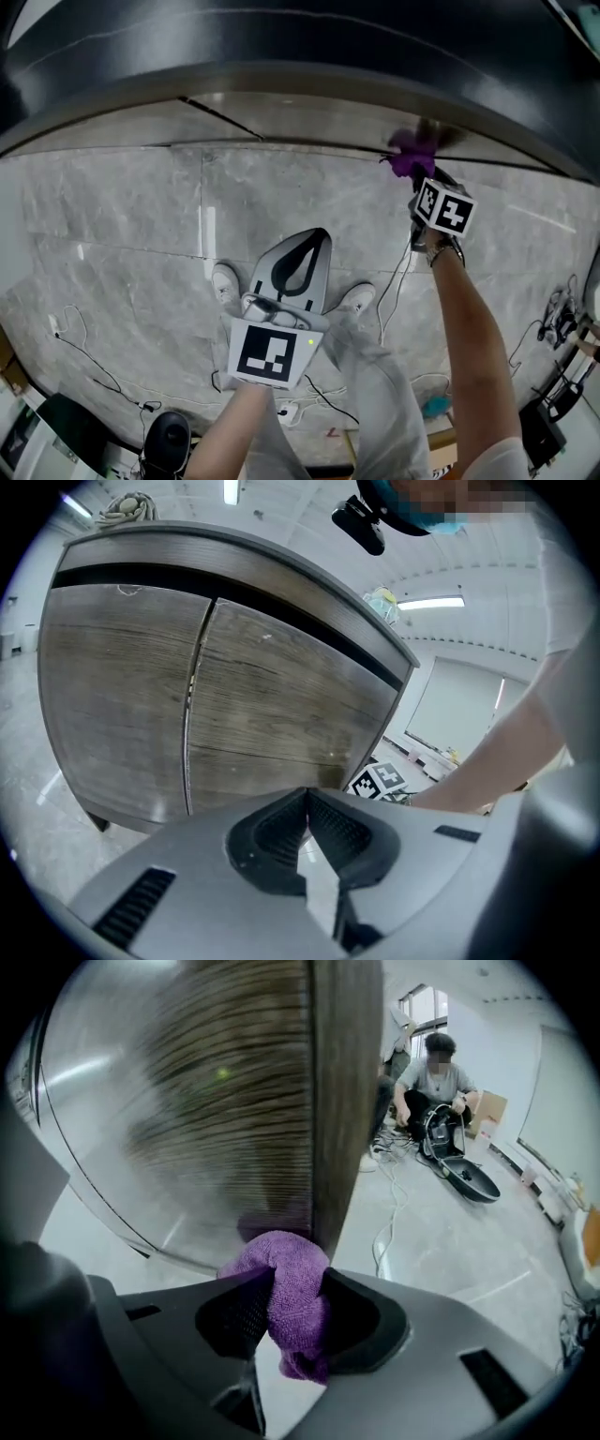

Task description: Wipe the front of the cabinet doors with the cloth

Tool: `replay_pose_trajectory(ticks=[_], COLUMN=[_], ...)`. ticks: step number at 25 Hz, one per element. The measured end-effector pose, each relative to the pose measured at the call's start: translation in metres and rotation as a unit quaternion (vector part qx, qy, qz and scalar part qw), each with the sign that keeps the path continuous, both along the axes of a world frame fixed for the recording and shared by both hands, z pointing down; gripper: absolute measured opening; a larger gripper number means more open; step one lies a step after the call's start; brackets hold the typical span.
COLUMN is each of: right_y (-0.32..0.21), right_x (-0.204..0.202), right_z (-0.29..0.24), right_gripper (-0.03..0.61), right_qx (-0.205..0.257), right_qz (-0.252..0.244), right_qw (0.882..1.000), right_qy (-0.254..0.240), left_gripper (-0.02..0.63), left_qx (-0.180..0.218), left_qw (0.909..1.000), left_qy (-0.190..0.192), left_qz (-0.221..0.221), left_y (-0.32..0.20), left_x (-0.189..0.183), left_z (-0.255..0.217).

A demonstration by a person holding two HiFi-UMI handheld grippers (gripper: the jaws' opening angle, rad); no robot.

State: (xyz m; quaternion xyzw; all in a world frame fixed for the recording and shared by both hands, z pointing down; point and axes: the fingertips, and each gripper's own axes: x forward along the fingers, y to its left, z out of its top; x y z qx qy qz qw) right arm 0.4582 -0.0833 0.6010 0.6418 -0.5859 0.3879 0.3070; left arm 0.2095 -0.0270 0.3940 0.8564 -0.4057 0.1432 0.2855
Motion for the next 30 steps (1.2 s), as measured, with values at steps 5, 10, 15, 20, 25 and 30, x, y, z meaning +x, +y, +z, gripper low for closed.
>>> replay_pose_trajectory(ticks=[5, 10, 15, 20, 25, 30], right_y=[0.021, 0.064, 0.099, 0.100, 0.076, 0.056], right_x=[0.023, 0.002, -0.055, -0.161, -0.276, -0.324], right_z=[-0.017, -0.028, -0.042, -0.048, -0.038, -0.017], right_gripper=[0.155, 0.155, 0.155, 0.155, 0.155, 0.155], right_qx=[0.005, -0.010, -0.021, -0.004, 0.014, 0.049], right_qz=[0.041, 0.045, 0.058, 0.084, 0.001, -0.086], right_qw=[0.999, 0.999, 0.998, 0.996, 0.996, 0.992], right_qy=[0.009, 0.011, 0.018, -0.029, -0.089, -0.077], left_gripper=[0.011, 0.011, 0.011, 0.011, 0.011, 0.011], left_qx=[-0.001, -0.014, -0.005, 0.015, 0.027, 0.062], left_qw=[1.0000, 0.9994, 0.9974, 0.9949, 0.9983, 0.9963], left_qy=[0.007, 0.015, 0.029, -0.001, -0.003, 0.033], left_qz=[0.001, 0.028, 0.065, 0.100, 0.051, 0.049], left_y=[0.011, 0.023, 0.033, 0.026, -0.002, -0.014], left_x=[0.000, -0.021, -0.075, -0.160, -0.205, -0.182], left_z=[-0.005, -0.004, -0.026, -0.037, -0.025, -0.007])
